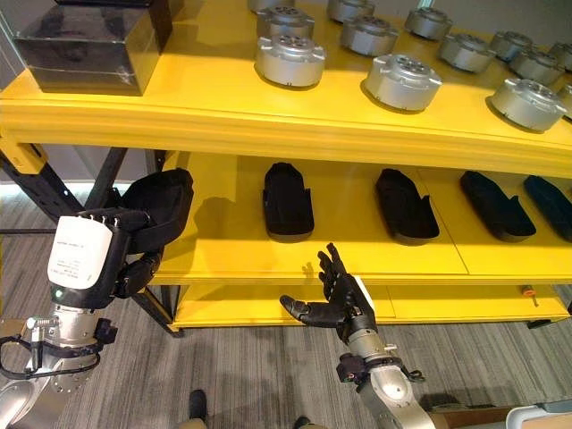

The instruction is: Move parts from the plastic box to the shelf.

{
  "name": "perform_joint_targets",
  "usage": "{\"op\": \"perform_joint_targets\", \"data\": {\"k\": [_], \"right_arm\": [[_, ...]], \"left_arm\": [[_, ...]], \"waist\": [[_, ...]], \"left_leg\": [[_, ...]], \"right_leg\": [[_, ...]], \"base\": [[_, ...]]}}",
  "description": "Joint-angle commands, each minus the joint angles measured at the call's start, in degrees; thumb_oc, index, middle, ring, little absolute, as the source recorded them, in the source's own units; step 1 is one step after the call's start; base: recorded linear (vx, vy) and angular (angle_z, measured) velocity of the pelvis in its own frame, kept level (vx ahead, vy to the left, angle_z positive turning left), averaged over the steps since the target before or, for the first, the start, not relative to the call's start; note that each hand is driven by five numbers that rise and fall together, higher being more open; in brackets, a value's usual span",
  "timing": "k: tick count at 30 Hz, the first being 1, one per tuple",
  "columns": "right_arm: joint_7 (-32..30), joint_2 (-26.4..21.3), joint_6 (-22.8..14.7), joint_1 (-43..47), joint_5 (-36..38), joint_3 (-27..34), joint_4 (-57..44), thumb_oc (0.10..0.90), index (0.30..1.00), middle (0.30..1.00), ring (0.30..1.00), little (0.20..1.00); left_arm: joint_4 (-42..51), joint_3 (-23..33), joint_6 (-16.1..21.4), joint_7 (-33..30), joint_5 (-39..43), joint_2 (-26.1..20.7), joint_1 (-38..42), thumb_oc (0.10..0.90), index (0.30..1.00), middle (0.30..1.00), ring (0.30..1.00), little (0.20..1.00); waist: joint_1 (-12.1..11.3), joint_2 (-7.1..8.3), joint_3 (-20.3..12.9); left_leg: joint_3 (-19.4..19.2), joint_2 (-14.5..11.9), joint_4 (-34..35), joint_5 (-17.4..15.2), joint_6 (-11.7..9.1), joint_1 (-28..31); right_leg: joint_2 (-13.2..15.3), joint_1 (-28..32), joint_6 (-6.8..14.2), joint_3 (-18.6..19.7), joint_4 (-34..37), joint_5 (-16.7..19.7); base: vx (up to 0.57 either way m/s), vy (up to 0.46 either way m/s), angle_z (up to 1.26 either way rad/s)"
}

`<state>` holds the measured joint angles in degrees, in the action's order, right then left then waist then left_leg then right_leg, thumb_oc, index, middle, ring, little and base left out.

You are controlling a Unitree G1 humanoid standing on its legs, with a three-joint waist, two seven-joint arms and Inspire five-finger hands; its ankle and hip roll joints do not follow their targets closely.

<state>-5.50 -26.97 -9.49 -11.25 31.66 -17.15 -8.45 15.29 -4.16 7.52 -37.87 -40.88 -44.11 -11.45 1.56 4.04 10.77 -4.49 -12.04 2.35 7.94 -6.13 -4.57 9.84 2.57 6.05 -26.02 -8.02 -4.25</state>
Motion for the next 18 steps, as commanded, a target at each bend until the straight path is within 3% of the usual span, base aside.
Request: {"op": "perform_joint_targets", "data": {"k": [1, 12, 18], "right_arm": [[0.58, -0.57, -7.34, 6.06, -0.61, 1.15, -4.86, 0.9, 1.0, 1.0, 1.0, 1.0], [-0.17, -1.7, -8.17, 9.55, -2.21, -1.1, -5.67, 0.9, 1.0, 1.0, 1.0, 1.0], [-0.76, -2.14, -8.59, 11.17, -2.13, -1.84, -6.19, 0.9, 1.0, 1.0, 1.0, 1.0]], "left_arm": [[5.09, 4.27, 1.2, -4.43, 0.4, 0.29, 7.62, 0.4, 0.3, 0.3, 0.3, 0.3], [2.95, 1.84, -0.7, -5.92, -0.58, 1.26, 13.58, 0.4, 0.3, 0.3, 0.3, 0.3], [-0.68, 2.12, -5.05, -9.45, -2.54, 1.34, 18.93, 0.4, 0.3, 0.3, 0.3, 0.3]], "waist": [[0.3, -0.63, -2.66], [1.11, -1.87, -0.89], [1.66, -1.67, -0.37]], "left_leg": [[-2.27, -6.01, 1.02, -3.82, -1.93, 7.72], [-2.86, -7.37, 1.23, -2.25, -2.33, 4.39], [-3.52, -7.47, 1.22, -1.71, -2.44, 1.63]], "right_leg": [[3.42, -6.11, 2.12, 0.32, -5.58, 3.34], [3.17, -11.95, 1.48, 1.7, -9.03, 2.61], [3.4, -16.6, 1.45, 3.06, -10.87, 2.83]], "base": [[-0.02, -0.06, 0.0], [-0.03, -0.037, -0.05], [-0.04, -0.008, -0.07]]}}
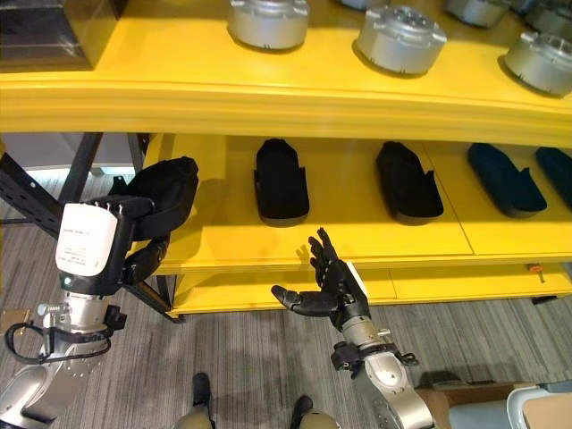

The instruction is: Move parts from the plastic box to the shelf.

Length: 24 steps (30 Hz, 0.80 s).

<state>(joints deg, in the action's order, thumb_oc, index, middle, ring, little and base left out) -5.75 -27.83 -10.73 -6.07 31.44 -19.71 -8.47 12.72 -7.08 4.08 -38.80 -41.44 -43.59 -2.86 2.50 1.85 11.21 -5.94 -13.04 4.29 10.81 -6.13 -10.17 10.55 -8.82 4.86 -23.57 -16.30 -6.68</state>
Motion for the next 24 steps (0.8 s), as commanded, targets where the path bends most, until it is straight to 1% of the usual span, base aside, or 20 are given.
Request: {"op": "perform_joint_targets", "data": {"k": [1, 2, 3, 5, 12, 18, 24], "right_arm": [[-0.53, -1.29, -7.31, 6.14, -1.81, 0.59, -6.14, 0.9, 1.0, 1.0, 1.0, 1.0], [-0.51, -1.31, -7.31, 6.35, -1.73, 0.34, -6.16, 0.9, 1.0, 1.0, 1.0, 1.0], [-0.45, -1.29, -7.3, 6.82, -1.64, 0.0, -6.1, 0.9, 1.0, 1.0, 1.0, 1.0], [-0.37, -1.3, -7.28, 7.06, -1.49, -0.18, -6.09, 0.9, 1.0, 1.0, 1.0, 1.0], [0.02, -1.87, -7.23, 7.65, -1.07, -0.67, -6.56, 0.9, 1.0, 1.0, 1.0, 1.0], [0.54, -2.06, -7.28, 7.87, -0.99, -0.87, -6.78, 0.9, 1.0, 1.0, 1.0, 1.0], [0.93, -2.68, -7.42, 8.49, -0.66, -1.7, -6.78, 0.9, 1.0, 1.0, 1.0, 1.0]], "left_arm": [[0.78, 5.26, -2.54, -9.14, -2.28, 0.66, 11.33, 0.4, 0.3, 0.3, 0.3, 0.3], [-0.16, 5.31, -3.4, -9.53, -2.58, 0.41, 12.27, 0.4, 0.3, 0.3, 0.3, 0.3], [-2.48, 5.37, -5.06, -10.63, -3.17, 0.13, 14.29, 0.4, 0.3, 0.3, 0.3, 0.3], [-3.64, 5.09, -5.56, -11.04, -3.08, 0.01, 15.45, 0.4, 0.3, 0.3, 0.3, 0.3], [-11.54, 4.67, -10.2, -13.34, -2.91, -0.98, 21.23, 0.4, 0.3, 0.3, 0.3, 0.3], [-16.31, 5.68, -12.49, -14.48, -1.7, -1.07, 23.5, 0.4, 0.3, 0.3, 0.3, 0.3], [-23.21, 3.93, -13.32, -15.15, 0.91, -1.21, 27.19, 0.4, 0.3, 0.3, 0.3, 0.3]], "waist": [[0.84, 0.65, -0.75], [1.01, 0.68, -0.66], [1.26, 0.89, -0.58], [1.35, 0.98, -0.51], [2.55, 1.94, 0.24], [3.34, 2.59, 0.93], [4.53, 3.48, 1.7]], "left_leg": [[-2.34, -6.49, -0.72, -4.49, -2.5, 6.78], [-2.47, -6.55, -0.76, -4.44, -2.54, 6.52], [-2.82, -6.7, -0.85, -4.34, -2.62, 5.72], [-2.95, -6.74, -0.96, -4.3, -2.67, 5.29], [-4.02, -7.1, -1.41, -4.14, -3.1, 3.5], [-5.06, -7.45, -1.43, -3.91, -3.52, 2.95], [-5.92, -7.89, -1.53, -3.64, -3.83, 2.39]], "right_leg": [[2.72, -5.99, 2.64, 0.92, -2.73, 5.4], [2.7, -6.53, 2.62, 1.15, -2.82, 5.42], [2.65, -7.81, 2.56, 1.66, -3.06, 5.49], [2.6, -8.6, 2.53, 1.95, -3.25, 5.5], [2.34, -11.98, 2.55, 3.66, -3.63, 6.06], [1.97, -13.77, 2.51, 4.91, -3.63, 6.28], [1.53, -15.47, 2.51, 5.82, -3.87, 6.6]], "base": [[-0.04, 0.0, -0.05], [-0.05, -0.004, -0.13], [-0.03, 0.0, -0.19], [-0.03, -0.005, -0.2], [-0.02, 0.002, -0.09], [-0.01, 0.005, -0.09], [0.0, -0.003, -0.06]]}}
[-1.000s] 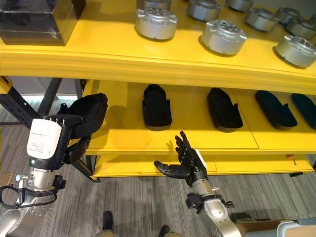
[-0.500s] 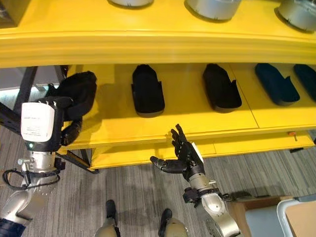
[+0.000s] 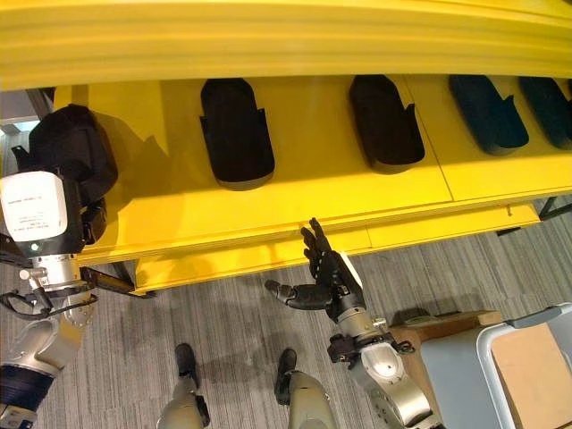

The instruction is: Move parts from the plastic box to the shelf.

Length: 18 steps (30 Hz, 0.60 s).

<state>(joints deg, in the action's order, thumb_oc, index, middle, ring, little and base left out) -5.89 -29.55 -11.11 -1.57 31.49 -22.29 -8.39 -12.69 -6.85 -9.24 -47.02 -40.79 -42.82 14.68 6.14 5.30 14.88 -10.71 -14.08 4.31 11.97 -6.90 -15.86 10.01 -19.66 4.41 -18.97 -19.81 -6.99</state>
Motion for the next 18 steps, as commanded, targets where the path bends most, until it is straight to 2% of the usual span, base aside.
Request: {"op": "perform_joint_targets", "data": {"k": [1, 11, 13, 14, 18], "right_arm": [[1.03, -1.04, -7.07, 4.06, -0.71, 0.81, -6.88, 0.9, 1.0, 1.0, 1.0, 1.0], [1.1, -1.91, -7.98, 4.22, -0.38, -0.53, -7.11, 0.9, 1.0, 1.0, 1.0, 1.0], [1.16, -2.25, -8.41, 4.08, -0.11, -0.89, -6.99, 0.9, 1.0, 1.0, 1.0, 1.0], [1.14, -2.4, -8.42, 3.94, -0.07, -1.04, -6.79, 0.9, 1.0, 1.0, 1.0, 1.0], [1.64, -3.4, -9.26, 3.95, 0.24, -0.94, -7.19, 0.9, 1.0, 1.0, 1.0, 1.0]], "left_arm": [[1.54, 3.55, -0.08, -6.95, 0.58, -1.91, 9.83, 0.4, 0.3, 0.3, 0.3, 0.3], [-7.98, -1.0, 1.39, -7.36, 5.3, -1.29, 13.65, 0.4, 0.3, 0.3, 0.3, 0.3], [-11.22, -3.1, 2.84, -7.08, 7.16, -1.82, 15.36, 0.4, 0.3, 0.3, 0.3, 0.3], [-11.83, -4.29, 3.38, -6.7, 7.15, -2.14, 16.04, 0.4, 0.3, 0.3, 0.3, 0.3], [-14.34, -11.37, 5.38, -3.22, 3.63, -4.08, 18.37, 0.4, 0.3, 0.3, 0.3, 0.3]], "waist": [[0.99, 0.11, -1.86], [2.78, 1.43, -0.5], [3.37, 1.7, -0.13], [3.68, 1.54, -0.22], [4.54, 1.51, 0.35]], "left_leg": [[-1.23, -6.86, -1.56, -4.77, -3.1, 8.04], [-2.83, -6.85, -2.88, -5.26, -3.29, 7.56], [-3.19, -6.79, -3.45, -5.49, -3.35, 7.32], [-2.79, -6.87, -3.53, -6.63, -3.76, 7.85], [-2.76, -6.64, -5.24, -7.48, -3.72, 6.78]], "right_leg": [[2.02, -4.73, 2.93, 1.33, -0.29, 6.94], [1.72, -6.93, 3.11, 3.25, -0.44, 7.77], [1.66, -7.35, 3.15, 3.74, -0.4, 7.97], [1.59, -7.16, 4.03, 4.37, -0.91, 6.91], [1.78, -7.76, 4.24, 5.01, -1.01, 7.23]], "base": [[0.0, 0.006, -0.07], [0.0, 0.019, -0.05], [0.04, 0.052, -0.05], [0.07, 0.046, -0.11], [0.01, 0.055, -0.06]]}}
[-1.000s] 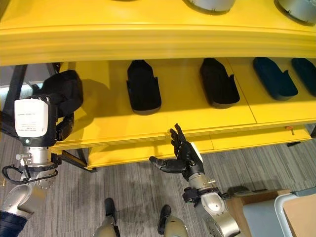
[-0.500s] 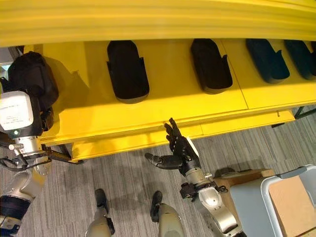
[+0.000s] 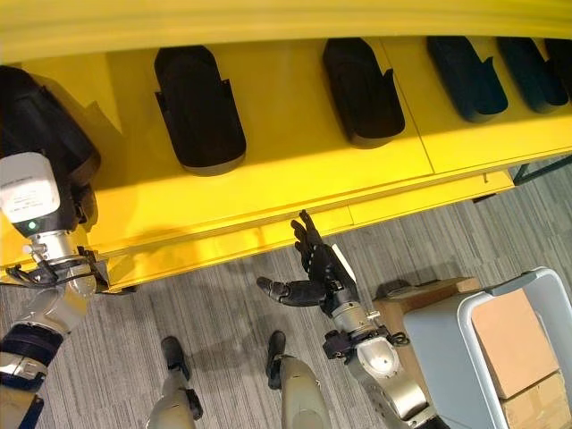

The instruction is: Move parts from the plastic box to the shelf.

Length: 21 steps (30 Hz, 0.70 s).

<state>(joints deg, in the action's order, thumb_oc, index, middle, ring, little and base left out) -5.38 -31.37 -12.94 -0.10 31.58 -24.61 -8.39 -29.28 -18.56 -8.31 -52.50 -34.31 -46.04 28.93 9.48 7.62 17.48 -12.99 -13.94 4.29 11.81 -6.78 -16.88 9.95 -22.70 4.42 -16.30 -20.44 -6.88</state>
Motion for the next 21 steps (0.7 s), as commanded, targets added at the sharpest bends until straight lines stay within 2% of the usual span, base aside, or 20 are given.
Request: {"op": "perform_joint_targets", "data": {"k": [1, 7, 13, 16, 21], "right_arm": [[1.26, -1.64, -7.54, 2.35, 0.3, 1.49, -7.26, 0.9, 1.0, 1.0, 1.0, 1.0], [1.72, -3.0, -8.46, 2.38, 0.01, 1.78, -5.87, 0.9, 1.0, 1.0, 1.0, 1.0], [2.36, -3.66, -8.81, 2.99, -0.19, 1.55, -4.94, 0.9, 1.0, 1.0, 1.0, 1.0], [2.56, -4.0, -9.14, 2.87, -0.28, 1.64, -4.53, 0.9, 1.0, 1.0, 1.0, 1.0], [2.45, -4.61, -9.48, 2.46, -0.96, 2.19, -4.6, 0.9, 1.0, 1.0, 1.0, 1.0]], "left_arm": [[1.77, -1.0, 4.76, 2.84, -3.45, -1.21, 4.72, 0.4, 0.3, 0.3, 0.3, 0.3], [-5.91, -12.26, 6.63, 7.78, -8.56, -3.41, 9.59, 0.4, 0.3, 0.3, 0.3, 0.3], [-8.57, -18.51, 8.08, 10.75, -13.15, -4.89, 10.94, 0.4, 0.3, 0.3, 0.3, 0.3], [-11.44, -20.08, 8.07, 11.96, -14.83, -5.4, 9.91, 0.4, 0.3, 0.3, 0.3, 0.3], [-16.09, -16.62, 8.22, 12.5, -13.54, -6.21, 4.51, 0.4, 0.3, 0.3, 0.3, 0.3]], "waist": [[1.24, -0.8, -2.15], [2.32, -1.33, -1.46], [2.05, -1.77, -0.7], [1.66, -2.07, -0.19], [0.83, -2.63, 0.54]], "left_leg": [[-0.42, -6.74, -5.55, -7.47, -3.8, 7.54], [0.3, -6.36, -8.38, -8.62, -3.79, 5.18], [1.37, -6.04, -10.17, -9.26, -3.7, 3.66], [1.71, -5.75, -10.86, -9.5, -3.65, 3.0], [2.42, -5.16, -12.21, -9.89, -3.5, 1.82]], "right_leg": [[1.87, -4.81, 4.27, 2.5, -0.32, 7.27], [2.25, -5.51, 4.68, 3.11, 0.12, 8.05], [2.65, -5.3, 4.7, 3.26, 0.18, 8.24], [2.88, -5.18, 4.73, 3.19, 0.56, 8.54], [3.5, -5.01, 4.71, 3.31, 0.42, 8.77]], "base": [[-0.02, 0.061, -0.01], [-0.03, 0.06, 0.0], [-0.02, 0.026, 0.01], [-0.04, 0.054, 0.06], [-0.02, 0.05, -0.03]]}}
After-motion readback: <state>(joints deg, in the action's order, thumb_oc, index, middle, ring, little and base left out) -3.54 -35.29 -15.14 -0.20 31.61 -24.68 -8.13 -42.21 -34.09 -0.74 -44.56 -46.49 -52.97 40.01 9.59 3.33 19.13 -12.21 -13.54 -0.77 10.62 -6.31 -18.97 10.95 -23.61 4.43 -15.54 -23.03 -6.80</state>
